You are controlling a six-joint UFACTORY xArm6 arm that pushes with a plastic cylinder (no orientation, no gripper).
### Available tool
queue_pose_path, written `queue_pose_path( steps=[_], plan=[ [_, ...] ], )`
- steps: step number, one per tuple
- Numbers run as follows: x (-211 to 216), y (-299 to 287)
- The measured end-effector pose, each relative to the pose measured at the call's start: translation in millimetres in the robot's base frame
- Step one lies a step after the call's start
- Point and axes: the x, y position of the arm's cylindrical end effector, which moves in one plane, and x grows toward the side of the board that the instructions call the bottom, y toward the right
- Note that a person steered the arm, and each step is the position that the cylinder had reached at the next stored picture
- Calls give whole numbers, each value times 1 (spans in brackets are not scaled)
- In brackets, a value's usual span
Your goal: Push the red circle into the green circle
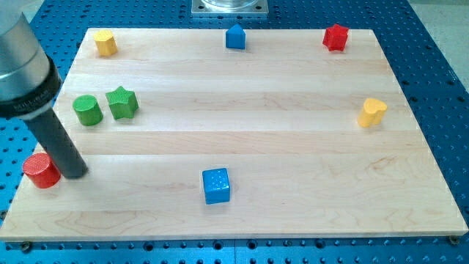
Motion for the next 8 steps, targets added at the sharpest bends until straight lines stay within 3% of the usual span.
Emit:
queue_pose_path(
  steps=[1,2,3,4,5,7,8],
  plan=[
    [58,-40],
    [24,-68],
    [-48,-19],
    [-39,7],
    [-28,-10],
    [-84,-16],
    [-78,21]
  ],
)
